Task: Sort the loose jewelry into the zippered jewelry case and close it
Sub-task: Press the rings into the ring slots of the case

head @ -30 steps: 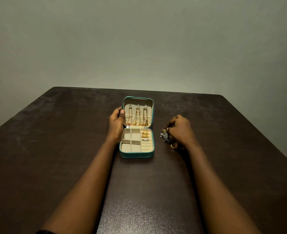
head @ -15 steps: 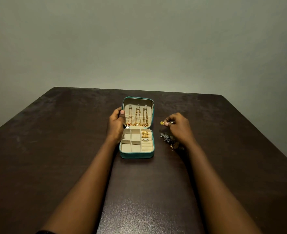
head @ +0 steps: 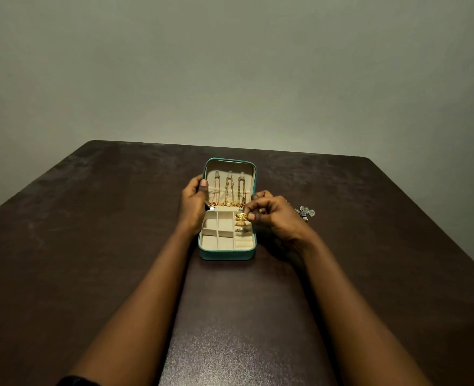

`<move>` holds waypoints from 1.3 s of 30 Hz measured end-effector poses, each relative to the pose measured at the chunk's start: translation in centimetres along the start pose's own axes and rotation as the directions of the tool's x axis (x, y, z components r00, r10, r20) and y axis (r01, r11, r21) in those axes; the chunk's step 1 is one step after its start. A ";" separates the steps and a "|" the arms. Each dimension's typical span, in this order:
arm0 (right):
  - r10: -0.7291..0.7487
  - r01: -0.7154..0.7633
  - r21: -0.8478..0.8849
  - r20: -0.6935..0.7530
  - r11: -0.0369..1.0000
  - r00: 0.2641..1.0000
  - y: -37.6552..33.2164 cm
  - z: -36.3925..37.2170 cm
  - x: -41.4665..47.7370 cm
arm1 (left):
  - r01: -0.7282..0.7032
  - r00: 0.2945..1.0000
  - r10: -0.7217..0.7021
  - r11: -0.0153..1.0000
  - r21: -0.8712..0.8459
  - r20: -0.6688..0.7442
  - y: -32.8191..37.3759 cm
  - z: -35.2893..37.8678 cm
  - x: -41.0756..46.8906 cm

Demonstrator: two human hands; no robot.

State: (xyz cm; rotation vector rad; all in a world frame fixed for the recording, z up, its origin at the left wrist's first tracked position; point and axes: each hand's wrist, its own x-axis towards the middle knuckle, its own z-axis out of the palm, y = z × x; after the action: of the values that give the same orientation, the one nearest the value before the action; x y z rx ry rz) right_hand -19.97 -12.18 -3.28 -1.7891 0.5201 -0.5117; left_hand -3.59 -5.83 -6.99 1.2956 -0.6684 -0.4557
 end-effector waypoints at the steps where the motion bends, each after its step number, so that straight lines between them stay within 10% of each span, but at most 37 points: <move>1: 0.002 -0.002 0.026 -0.003 1.000 1.000 -0.1 0.1 -0.1 | 0.002 1.000 -0.002 1.000 -0.001 -0.003 0.0 0.0 0.0; 15: 0.082 -0.083 0.038 0.029 0.996 0.996 -0.9 0.2 -1.0 | 0.002 1.000 -0.002 1.000 -0.006 0.000 0.0 0.0 0.0; 39: 0.180 -0.171 -0.494 -0.030 0.853 0.983 -0.6 1.1 -0.1 | 0.020 1.000 -0.020 1.000 -0.011 -0.012 0.1 0.1 -0.1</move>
State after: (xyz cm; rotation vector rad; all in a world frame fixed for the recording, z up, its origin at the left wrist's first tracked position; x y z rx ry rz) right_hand -19.33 -11.16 -3.00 -2.2028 0.8531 -0.2424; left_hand -3.71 -5.81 -6.88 1.2945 -0.6426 -0.4667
